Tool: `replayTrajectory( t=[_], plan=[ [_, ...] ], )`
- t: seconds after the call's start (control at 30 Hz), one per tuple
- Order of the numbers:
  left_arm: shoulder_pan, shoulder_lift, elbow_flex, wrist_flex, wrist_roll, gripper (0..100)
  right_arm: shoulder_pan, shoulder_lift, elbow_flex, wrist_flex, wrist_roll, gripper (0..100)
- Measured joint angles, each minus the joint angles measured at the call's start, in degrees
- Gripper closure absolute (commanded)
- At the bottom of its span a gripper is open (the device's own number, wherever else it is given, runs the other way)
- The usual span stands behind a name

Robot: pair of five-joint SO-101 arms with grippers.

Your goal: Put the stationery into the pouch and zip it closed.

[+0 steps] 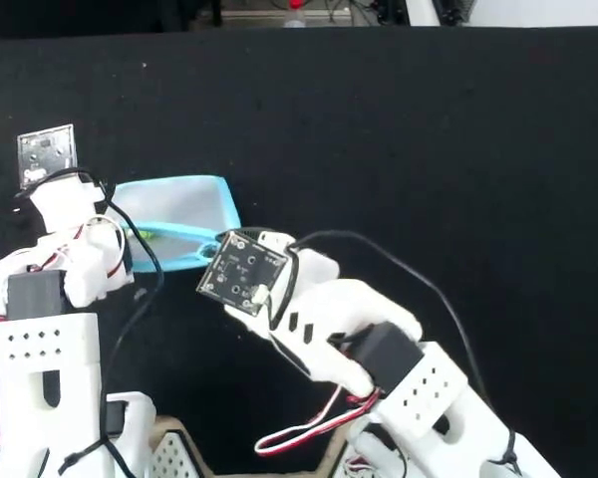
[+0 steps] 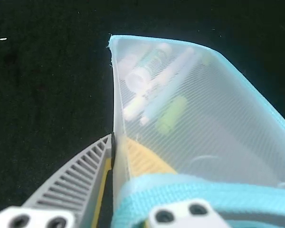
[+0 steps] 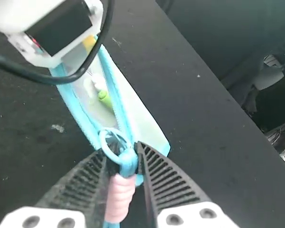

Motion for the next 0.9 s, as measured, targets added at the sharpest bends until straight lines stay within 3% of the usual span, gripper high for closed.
replayTrajectory(
  t=[0.4,0.9],
  plan=[
    [-0.1,0.1,-2.9,0.4,-2.5,97,0.0,0.0,0.1,-5.0,0.0,98.8],
    [5.8,2.1,-16.5,5.7,-6.1,97,-0.4,-1.1,-7.3,1.5,0.0,98.8]
  ],
)
